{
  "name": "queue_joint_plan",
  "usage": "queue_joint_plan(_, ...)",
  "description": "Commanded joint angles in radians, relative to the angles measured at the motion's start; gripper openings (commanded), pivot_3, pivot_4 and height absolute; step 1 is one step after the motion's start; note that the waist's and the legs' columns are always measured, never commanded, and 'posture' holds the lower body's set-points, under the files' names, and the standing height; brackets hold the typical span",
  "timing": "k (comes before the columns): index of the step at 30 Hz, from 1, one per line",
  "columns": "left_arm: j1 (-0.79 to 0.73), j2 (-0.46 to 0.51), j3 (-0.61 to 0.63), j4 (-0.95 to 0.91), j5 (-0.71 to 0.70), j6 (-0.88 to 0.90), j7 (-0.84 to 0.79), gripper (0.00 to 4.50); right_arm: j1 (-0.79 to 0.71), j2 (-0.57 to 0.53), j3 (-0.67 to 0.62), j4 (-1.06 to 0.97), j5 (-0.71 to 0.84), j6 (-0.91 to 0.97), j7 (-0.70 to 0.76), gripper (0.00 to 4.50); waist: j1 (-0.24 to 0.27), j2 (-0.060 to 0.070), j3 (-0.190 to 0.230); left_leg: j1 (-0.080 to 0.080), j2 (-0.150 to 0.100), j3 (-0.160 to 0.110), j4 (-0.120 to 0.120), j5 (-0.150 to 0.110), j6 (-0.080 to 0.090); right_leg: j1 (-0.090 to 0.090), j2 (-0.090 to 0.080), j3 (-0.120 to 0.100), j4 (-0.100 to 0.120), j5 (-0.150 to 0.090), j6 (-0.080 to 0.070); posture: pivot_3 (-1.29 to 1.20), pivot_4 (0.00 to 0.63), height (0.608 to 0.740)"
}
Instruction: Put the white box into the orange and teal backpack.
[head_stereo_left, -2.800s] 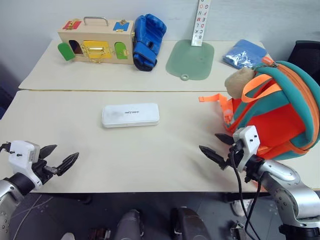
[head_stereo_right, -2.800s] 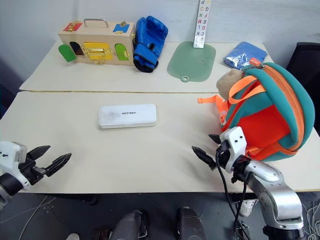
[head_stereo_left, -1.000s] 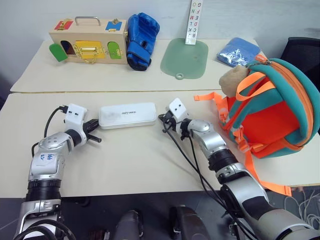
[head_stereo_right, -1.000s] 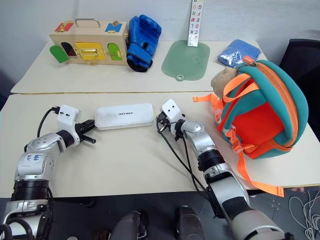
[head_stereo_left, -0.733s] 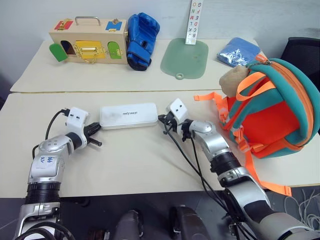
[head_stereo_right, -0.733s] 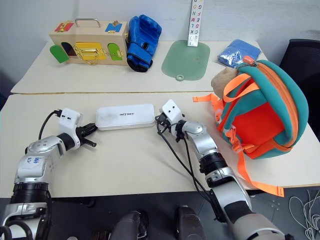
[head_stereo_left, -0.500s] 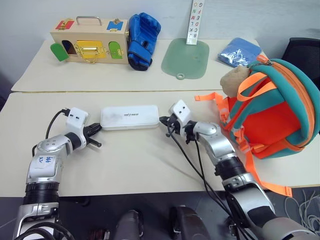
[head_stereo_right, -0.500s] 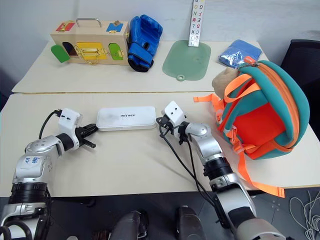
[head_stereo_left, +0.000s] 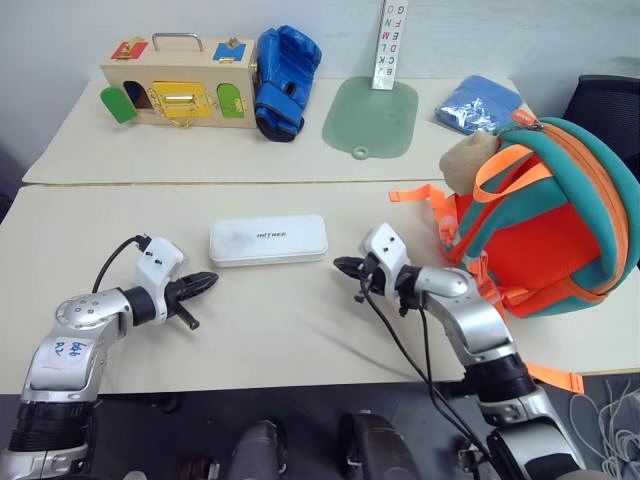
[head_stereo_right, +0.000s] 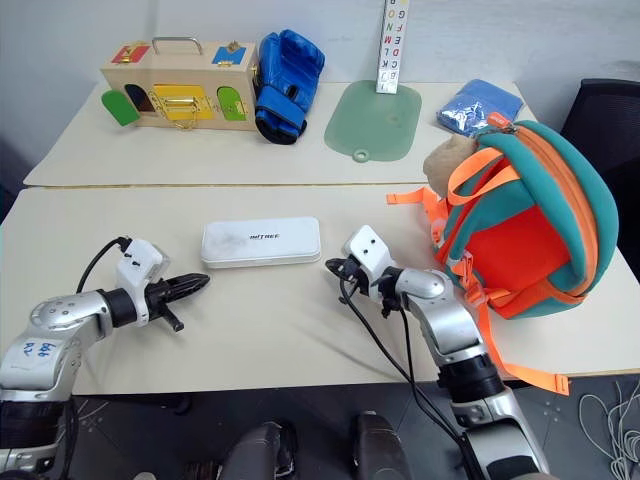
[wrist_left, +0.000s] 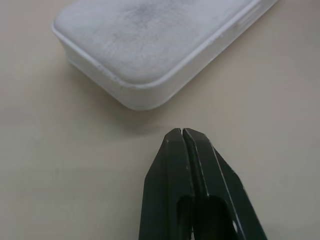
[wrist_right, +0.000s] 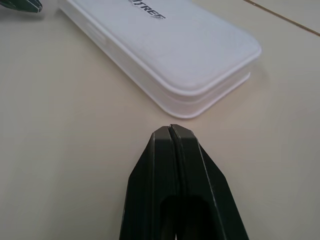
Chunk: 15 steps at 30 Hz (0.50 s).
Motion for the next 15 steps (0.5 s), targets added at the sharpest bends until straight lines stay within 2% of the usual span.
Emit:
queue_joint_plan(1, -0.004, 0.038, 0.063, 0.024, 0.005, -0.014, 0.015, 0.04, -0.071, 0.007, -0.034, 0.075, -0.02, -0.038, -0.059, 0.0, -0.003, 0.0, 0.0, 0.0, 0.0, 0.0, 0.0, 0.0, 0.0, 0.0, 0.0, 0.0, 0.0, 0.0, 0.0, 0.0, 0.15, 0.74)
queue_joint_plan(7, -0.097, 0.045, 0.068, 0.16, 0.017, -0.039, 0.027, 0.04, -0.217, 0.076, -0.013, 0.355, -0.066, -0.154, -0.114, 0.0, -0.002, 0.0, 0.0, 0.001, 0.0, 0.0, -0.001, 0.002, -0.002, -0.001, 0.001, -0.001, 0.001, 0.0, 0.0, 0.0, 0.15, 0.74)
queue_joint_plan(11, -0.239, -0.024, 0.006, 0.307, 0.075, -0.099, 0.098, 0.04, -0.295, 0.132, -0.005, 0.518, -0.093, -0.237, -0.133, 0.0, 0.002, 0.0, 0.0, -0.001, -0.001, 0.0, 0.0, 0.001, -0.001, -0.001, 0.0, -0.001, 0.001, 0.0, 0.0, 0.0, 0.15, 0.74)
queue_joint_plan(15, -0.307, -0.083, -0.035, 0.351, 0.081, -0.116, 0.097, 0.04, -0.338, 0.158, -0.002, 0.597, -0.105, -0.291, -0.121, 0.0, 0.001, 0.0, 0.0, -0.001, -0.001, 0.001, 0.003, 0.001, 0.0, 0.0, 0.0, -0.001, 0.002, 0.0, 0.0, 0.0, 0.15, 0.74)
